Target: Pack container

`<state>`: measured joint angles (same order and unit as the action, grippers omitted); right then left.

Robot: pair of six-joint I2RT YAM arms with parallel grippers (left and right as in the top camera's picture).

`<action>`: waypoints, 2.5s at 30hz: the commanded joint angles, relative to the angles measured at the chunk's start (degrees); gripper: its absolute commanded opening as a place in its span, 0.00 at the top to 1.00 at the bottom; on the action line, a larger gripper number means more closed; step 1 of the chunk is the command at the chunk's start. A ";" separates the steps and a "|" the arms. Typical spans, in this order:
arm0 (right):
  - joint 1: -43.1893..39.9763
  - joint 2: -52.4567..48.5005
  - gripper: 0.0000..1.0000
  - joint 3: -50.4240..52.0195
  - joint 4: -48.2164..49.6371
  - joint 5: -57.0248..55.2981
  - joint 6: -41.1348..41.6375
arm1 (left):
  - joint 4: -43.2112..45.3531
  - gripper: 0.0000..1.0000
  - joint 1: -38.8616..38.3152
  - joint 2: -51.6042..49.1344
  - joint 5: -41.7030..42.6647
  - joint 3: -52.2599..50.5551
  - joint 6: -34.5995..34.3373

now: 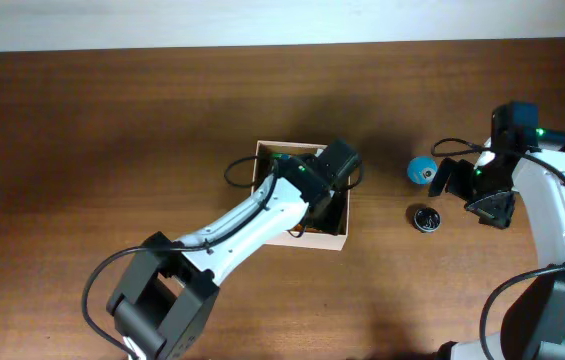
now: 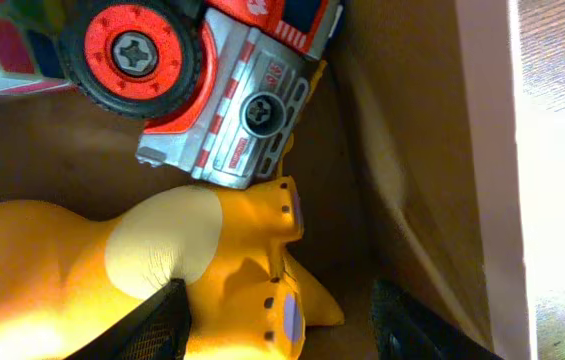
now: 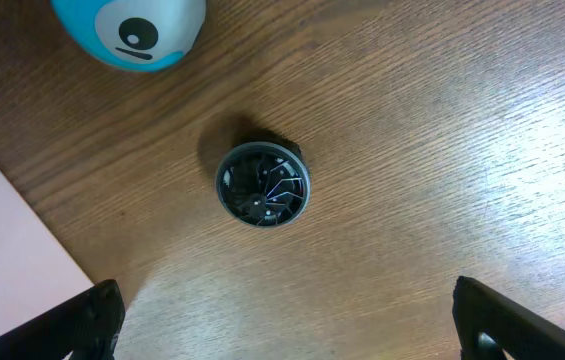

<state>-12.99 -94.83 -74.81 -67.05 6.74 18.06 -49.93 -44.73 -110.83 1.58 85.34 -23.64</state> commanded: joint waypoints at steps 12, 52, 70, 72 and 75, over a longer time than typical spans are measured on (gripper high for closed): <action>-0.22 -0.17 0.01 -0.61 1.16 0.11 0.37 | -16.22 0.25 7.28 2.40 -2.99 26.34 4.04; 5.62 -14.73 0.06 -0.74 24.90 -1.11 -14.19 | -34.14 0.01 49.66 8.04 -10.01 31.71 5.29; 8.13 -16.90 0.53 -1.22 29.75 -0.85 -10.01 | -34.14 0.01 49.66 8.04 -10.01 31.71 5.29; 8.15 -15.69 0.54 -2.34 27.80 0.22 -9.16 | -34.14 0.01 49.66 8.04 -10.01 31.71 5.29; 8.57 -13.07 0.55 -6.23 22.12 2.84 -6.86 | -34.14 0.01 49.66 8.04 -10.01 31.71 5.29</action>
<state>-5.19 -112.07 -76.34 -41.45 6.31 7.81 -84.01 4.84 -104.55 -8.01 115.94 -19.05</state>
